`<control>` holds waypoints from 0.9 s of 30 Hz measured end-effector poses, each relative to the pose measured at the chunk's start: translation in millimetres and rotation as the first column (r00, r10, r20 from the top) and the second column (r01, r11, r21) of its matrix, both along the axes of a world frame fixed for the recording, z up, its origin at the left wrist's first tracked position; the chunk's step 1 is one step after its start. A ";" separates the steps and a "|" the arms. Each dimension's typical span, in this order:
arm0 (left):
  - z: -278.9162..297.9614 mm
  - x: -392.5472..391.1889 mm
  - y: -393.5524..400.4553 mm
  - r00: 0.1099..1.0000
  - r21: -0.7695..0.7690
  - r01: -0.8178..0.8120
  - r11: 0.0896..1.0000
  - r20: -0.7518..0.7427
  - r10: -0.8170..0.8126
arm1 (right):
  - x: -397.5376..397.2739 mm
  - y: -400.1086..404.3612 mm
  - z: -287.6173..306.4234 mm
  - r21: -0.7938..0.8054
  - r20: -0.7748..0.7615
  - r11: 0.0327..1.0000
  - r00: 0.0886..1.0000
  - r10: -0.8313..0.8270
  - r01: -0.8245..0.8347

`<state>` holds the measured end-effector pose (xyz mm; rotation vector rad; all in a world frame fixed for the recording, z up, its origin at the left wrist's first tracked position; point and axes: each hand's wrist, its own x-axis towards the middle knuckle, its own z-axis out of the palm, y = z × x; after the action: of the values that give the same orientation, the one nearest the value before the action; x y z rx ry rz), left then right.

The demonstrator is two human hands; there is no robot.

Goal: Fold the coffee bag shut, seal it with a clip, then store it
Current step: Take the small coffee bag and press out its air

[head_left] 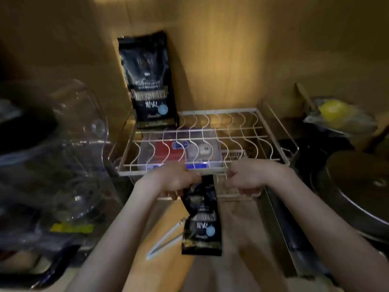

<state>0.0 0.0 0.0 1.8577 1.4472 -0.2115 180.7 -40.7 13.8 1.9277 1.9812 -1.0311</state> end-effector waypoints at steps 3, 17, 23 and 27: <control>-34.0 -4.2 -6.0 0.999 -0.148 -0.032 0.988 -0.044 0.026 | -4.5 -11.6 -33.5 -0.072 -0.001 0.997 1.000 -0.018 0.017; -186.4 -23.3 -45.2 0.980 -0.100 -0.183 0.978 0.062 0.190 | -9.6 -57.4 -196.6 -0.050 -0.022 0.989 0.989 -0.143 0.142; -207.3 -23.0 -53.0 0.978 0.037 -0.192 0.981 0.096 0.188 | -18.8 -72.1 -233.8 0.054 -0.309 0.886 0.851 -0.424 0.461; -212.2 -29.1 -53.5 0.974 0.043 -0.156 0.987 0.170 0.147 | -18.3 -72.6 -238.5 0.005 -0.380 0.858 0.794 -0.474 0.514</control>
<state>-29.1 -53.5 -212.2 1.7545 1.4826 0.0586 162.4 -113.2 -224.7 2.5615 1.7501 -1.5392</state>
